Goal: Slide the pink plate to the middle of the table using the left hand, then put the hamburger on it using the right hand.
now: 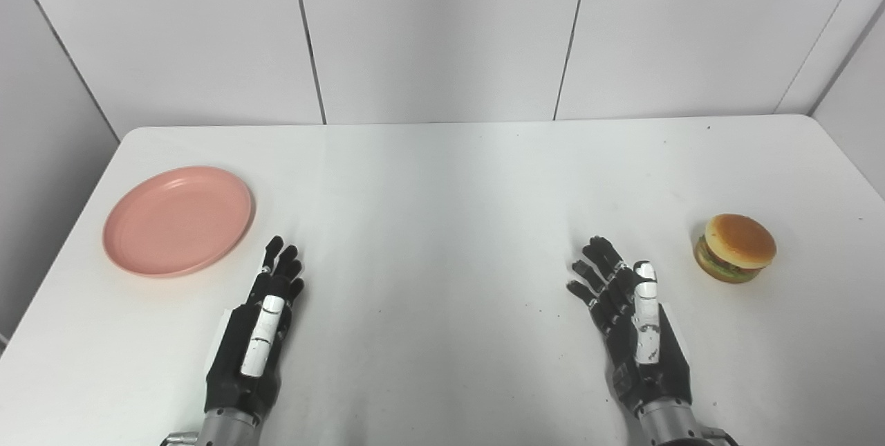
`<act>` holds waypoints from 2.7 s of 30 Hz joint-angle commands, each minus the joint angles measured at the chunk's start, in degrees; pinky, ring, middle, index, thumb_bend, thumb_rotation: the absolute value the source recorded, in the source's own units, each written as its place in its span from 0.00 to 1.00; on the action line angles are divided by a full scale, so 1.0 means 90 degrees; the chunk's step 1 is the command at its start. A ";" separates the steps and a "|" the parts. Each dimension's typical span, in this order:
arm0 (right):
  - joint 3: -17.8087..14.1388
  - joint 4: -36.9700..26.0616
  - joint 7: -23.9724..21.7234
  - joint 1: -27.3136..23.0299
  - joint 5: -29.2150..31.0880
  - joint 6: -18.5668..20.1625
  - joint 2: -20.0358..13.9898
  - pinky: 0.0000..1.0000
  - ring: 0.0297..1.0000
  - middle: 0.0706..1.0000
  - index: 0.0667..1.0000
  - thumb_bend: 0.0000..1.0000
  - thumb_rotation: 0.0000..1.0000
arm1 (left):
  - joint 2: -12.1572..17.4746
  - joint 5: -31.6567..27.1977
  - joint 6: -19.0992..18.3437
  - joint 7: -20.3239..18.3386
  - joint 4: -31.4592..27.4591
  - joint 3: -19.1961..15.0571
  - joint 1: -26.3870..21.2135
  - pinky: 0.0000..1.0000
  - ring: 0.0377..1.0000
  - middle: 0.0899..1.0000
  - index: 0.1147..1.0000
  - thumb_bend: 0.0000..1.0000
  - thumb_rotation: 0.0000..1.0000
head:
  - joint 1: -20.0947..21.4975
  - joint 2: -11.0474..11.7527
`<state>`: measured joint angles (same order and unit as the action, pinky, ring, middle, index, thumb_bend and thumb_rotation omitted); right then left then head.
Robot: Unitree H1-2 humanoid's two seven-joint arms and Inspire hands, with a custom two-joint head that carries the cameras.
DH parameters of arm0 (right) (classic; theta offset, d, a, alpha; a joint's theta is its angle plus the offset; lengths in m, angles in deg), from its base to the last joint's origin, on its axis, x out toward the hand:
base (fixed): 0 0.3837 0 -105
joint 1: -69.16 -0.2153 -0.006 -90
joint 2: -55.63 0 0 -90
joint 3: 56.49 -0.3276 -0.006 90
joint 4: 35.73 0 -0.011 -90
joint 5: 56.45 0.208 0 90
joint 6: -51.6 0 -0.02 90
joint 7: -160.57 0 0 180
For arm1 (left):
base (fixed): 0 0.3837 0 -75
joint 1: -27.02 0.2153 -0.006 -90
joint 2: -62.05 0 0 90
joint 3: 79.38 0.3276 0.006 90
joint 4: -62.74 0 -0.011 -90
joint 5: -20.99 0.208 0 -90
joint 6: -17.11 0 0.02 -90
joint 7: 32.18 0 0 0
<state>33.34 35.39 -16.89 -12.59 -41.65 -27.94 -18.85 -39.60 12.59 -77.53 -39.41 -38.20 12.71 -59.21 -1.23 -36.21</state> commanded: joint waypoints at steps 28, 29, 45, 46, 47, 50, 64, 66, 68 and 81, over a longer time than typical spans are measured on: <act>0.0110 0.0684 -0.0306 0.0231 -0.1066 -0.2176 -0.0047 0.91 0.92 0.94 0.93 0.83 1.00 | 0.0030 0.0142 0.0024 -0.0074 -0.0040 0.0104 0.0048 1.00 1.00 0.99 1.00 0.73 0.82 | -0.0004 -0.0011; 0.0102 0.0702 -0.0307 0.0229 -0.1052 -0.2212 -0.0045 0.91 0.92 0.94 0.93 0.83 1.00 | 0.0029 0.0147 0.0024 -0.0071 -0.0041 0.0105 0.0050 1.00 1.00 0.99 1.00 0.73 0.82 | -0.0004 -0.0011; -0.0016 0.0849 -0.0360 0.0179 -0.0713 -0.2167 -0.0118 0.92 0.92 0.94 0.93 0.81 1.00 | -0.0080 0.0228 0.0200 -0.0025 0.0107 0.0172 0.0027 1.00 1.00 0.99 1.00 0.72 0.83 | -0.0379 0.0164; -0.0032 0.0876 -0.0384 0.0171 -0.0653 -0.2161 -0.0144 0.93 0.93 0.94 0.94 0.81 1.00 | -0.0106 0.0252 0.0242 -0.0012 0.0146 0.0191 0.0022 1.00 1.00 0.99 1.00 0.73 0.83 | -0.0478 0.0198; -0.0051 0.0909 -0.0413 0.0161 -0.0604 -0.2151 -0.0182 0.93 0.93 0.95 0.94 0.80 1.00 | -0.0141 0.0293 0.0308 0.0008 0.0198 0.0217 0.0014 1.00 1.00 0.99 1.00 0.73 0.83 | -0.0630 0.0256; -0.0128 0.1018 -0.0499 0.0133 -0.0507 -0.2162 -0.0284 0.96 0.95 0.96 0.97 0.79 1.00 | -0.0226 0.0376 0.0518 0.0030 0.0367 0.0311 -0.0002 1.00 1.00 1.00 1.00 0.74 0.84 | -0.0952 0.0367; -0.0428 0.1436 -0.0804 0.0064 -0.0030 -0.2084 -0.0457 0.98 0.96 0.98 1.00 0.74 1.00 | -0.0739 0.1091 0.1949 0.0586 0.1285 0.0392 -0.0049 0.95 0.97 0.97 1.00 0.69 0.80 | -0.1863 0.1056; -0.0427 0.1520 -0.0822 0.0044 -0.0012 -0.2082 -0.0460 0.99 0.96 0.98 1.00 0.76 1.00 | -0.0849 0.1307 0.2587 0.0878 0.1539 0.0283 -0.0073 0.89 0.92 0.93 1.00 0.71 0.77 | -0.1914 0.1147; -0.0413 0.1579 -0.0829 0.0032 -0.0046 -0.2078 -0.0468 0.99 0.96 0.98 1.00 0.78 1.00 | -0.0930 0.1369 0.3024 0.1051 0.1631 0.0193 -0.0075 0.86 0.88 0.91 1.00 0.71 0.75 | -0.1962 0.1226; -0.0388 0.1979 -0.0865 -0.0076 -0.0082 -0.2345 -0.0374 1.00 0.99 1.00 1.00 0.82 1.00 | -0.0829 0.0950 0.2724 0.1288 0.0156 -0.0489 -0.0722 0.84 0.86 0.88 0.95 0.78 0.79 | -0.2176 0.1588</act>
<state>31.01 46.83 -23.88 -15.01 -41.77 -46.64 -21.00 -48.38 21.26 -53.00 -29.04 -33.51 9.65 -61.27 -20.74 -21.89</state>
